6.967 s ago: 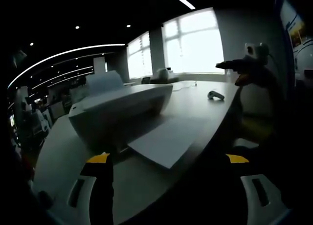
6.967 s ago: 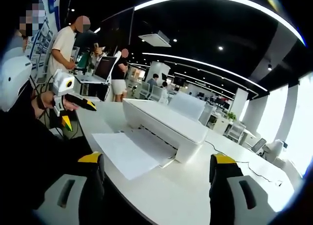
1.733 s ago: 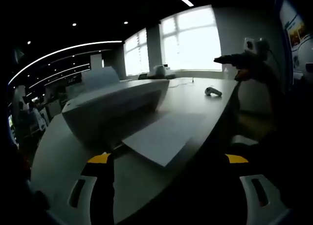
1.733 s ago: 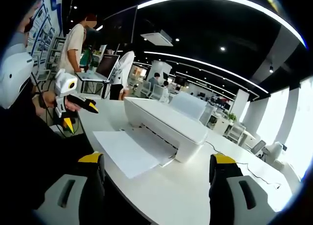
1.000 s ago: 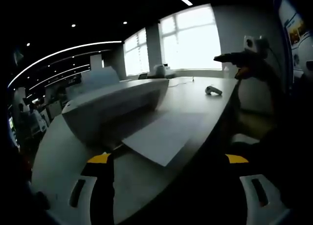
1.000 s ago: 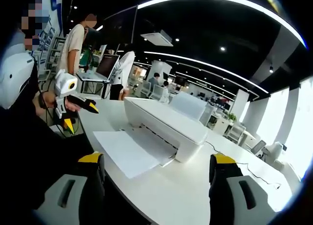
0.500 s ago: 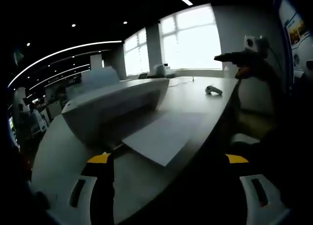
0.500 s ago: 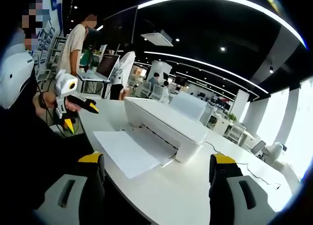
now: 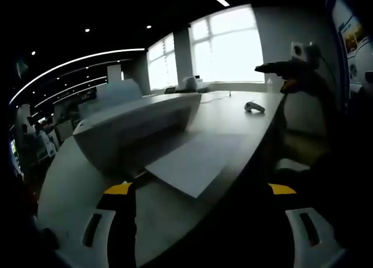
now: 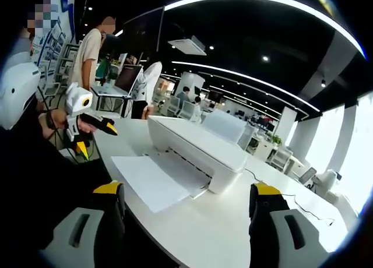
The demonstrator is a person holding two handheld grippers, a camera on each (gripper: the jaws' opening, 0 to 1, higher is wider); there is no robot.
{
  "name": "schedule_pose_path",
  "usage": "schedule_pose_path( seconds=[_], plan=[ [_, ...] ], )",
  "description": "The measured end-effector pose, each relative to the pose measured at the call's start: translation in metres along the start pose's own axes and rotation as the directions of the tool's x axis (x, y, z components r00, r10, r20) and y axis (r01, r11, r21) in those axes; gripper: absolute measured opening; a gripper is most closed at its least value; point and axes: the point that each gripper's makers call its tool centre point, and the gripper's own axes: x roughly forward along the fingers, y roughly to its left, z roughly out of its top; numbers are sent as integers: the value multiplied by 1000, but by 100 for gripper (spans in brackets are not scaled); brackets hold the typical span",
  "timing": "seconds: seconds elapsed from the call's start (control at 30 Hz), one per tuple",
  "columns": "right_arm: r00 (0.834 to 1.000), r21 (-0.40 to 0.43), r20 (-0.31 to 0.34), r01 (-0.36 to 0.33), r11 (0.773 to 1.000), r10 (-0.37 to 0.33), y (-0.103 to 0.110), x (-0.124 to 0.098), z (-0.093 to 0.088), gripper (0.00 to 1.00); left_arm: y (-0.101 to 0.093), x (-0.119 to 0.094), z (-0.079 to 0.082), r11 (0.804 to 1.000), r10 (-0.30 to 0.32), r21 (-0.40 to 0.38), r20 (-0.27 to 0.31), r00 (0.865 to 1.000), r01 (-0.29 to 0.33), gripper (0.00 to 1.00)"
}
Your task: Remove the paper from the printer output slot and place it on top of the printer
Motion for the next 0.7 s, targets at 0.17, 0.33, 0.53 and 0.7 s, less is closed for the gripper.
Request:
schedule_pose_path(
  seconds=[0.17,0.33,0.53,0.7],
  plan=[
    [1000,1,-2,3,1000,-3,-1,0,0,83,0,0,0,1000,0,0,-2,1000,0,94],
    [1000,-1,-1,0,1000,0,0,0,0,83,0,0,1,1000,-1,2,-1,1000,1,94],
    [1000,0,-1,3,1000,-3,-1,0,0,83,0,0,1,1000,-2,3,0,1000,2,94],
    [1000,-1,1,4,1000,-4,-1,-1,1,83,-1,0,1,1000,-3,5,1,1000,3,94]
  ],
)
